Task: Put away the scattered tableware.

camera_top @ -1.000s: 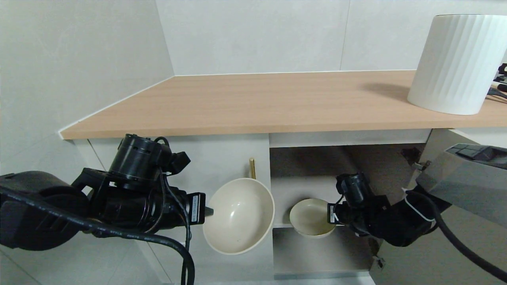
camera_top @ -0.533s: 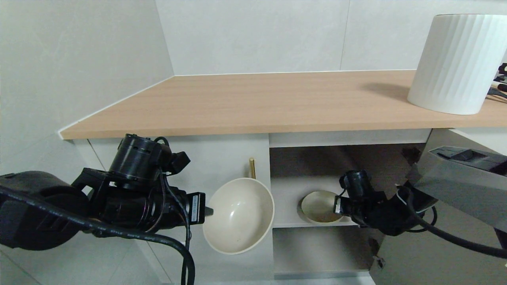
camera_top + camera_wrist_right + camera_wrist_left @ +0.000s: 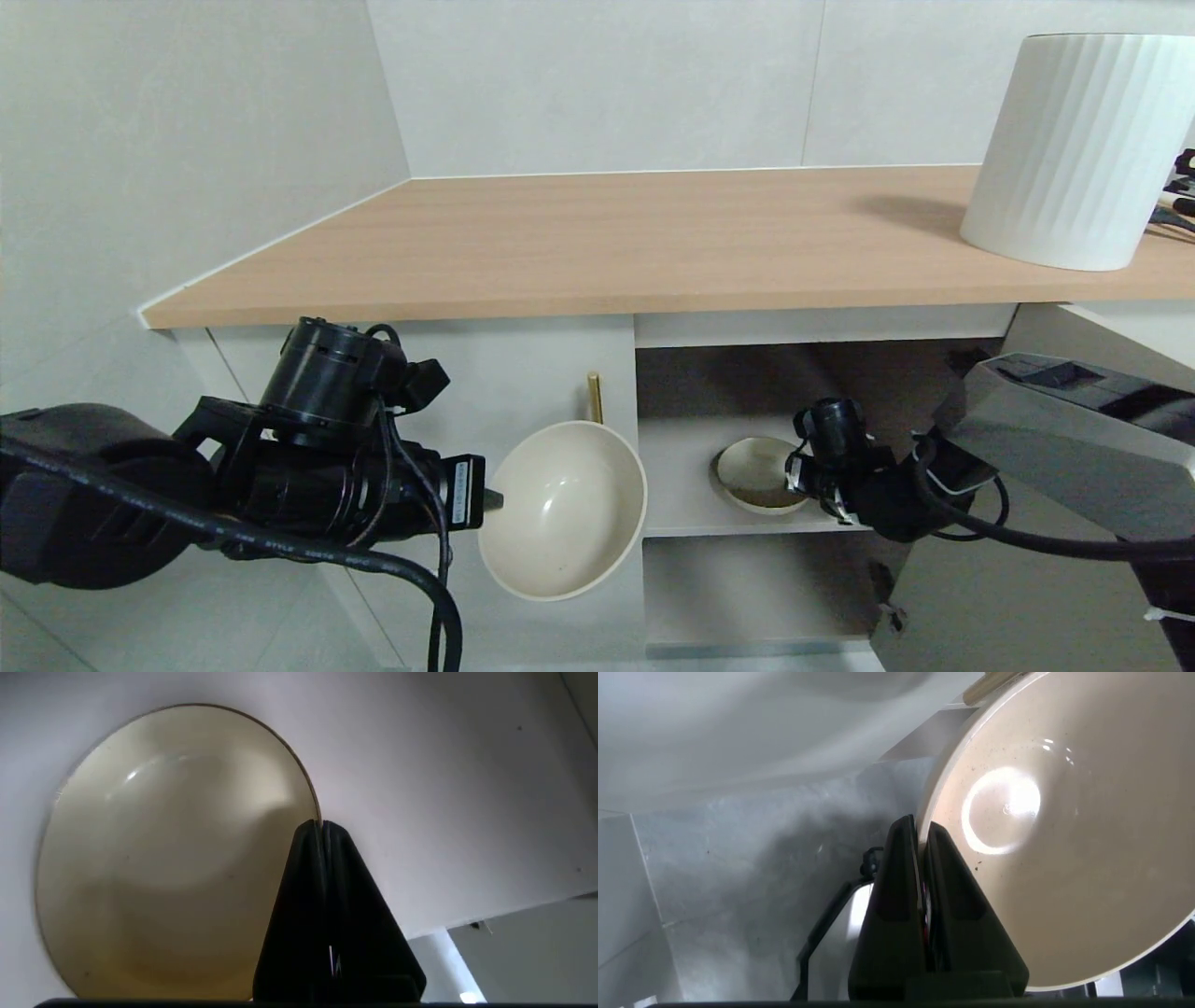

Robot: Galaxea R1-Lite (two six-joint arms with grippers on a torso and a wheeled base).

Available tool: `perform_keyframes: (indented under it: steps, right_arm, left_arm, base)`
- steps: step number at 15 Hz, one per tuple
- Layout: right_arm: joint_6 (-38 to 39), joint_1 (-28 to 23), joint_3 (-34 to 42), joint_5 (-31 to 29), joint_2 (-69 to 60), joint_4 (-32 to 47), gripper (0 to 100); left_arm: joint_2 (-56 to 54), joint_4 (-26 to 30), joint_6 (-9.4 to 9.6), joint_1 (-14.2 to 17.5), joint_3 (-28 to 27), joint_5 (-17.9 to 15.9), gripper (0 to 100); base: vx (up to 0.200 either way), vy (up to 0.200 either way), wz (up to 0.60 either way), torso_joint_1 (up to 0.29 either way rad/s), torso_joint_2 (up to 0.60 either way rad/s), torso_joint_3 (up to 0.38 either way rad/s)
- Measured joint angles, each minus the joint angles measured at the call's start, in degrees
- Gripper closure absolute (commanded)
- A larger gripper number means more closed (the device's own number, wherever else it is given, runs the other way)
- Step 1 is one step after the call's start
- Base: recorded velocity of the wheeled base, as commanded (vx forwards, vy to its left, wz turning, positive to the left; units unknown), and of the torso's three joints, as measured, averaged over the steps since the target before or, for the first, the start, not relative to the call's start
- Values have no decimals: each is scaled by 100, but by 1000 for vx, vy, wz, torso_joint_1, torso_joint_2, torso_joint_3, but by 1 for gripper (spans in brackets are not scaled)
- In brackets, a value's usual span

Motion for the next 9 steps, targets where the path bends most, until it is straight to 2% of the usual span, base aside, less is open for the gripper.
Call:
perform_keyframes:
  steps: [8, 9]
  right_arm:
    - [6, -9, -172, -27, 129, 4, 100]
    - [6, -11, -174, -33, 127, 4, 0]
  left_arm:
    - [37, 0, 0, 2, 0, 2, 100]
    - [39, -2, 2, 2, 0, 2, 100]
  base:
    - [0, 0, 0, 0, 0, 0]
    - [0, 0, 0, 0, 0, 0]
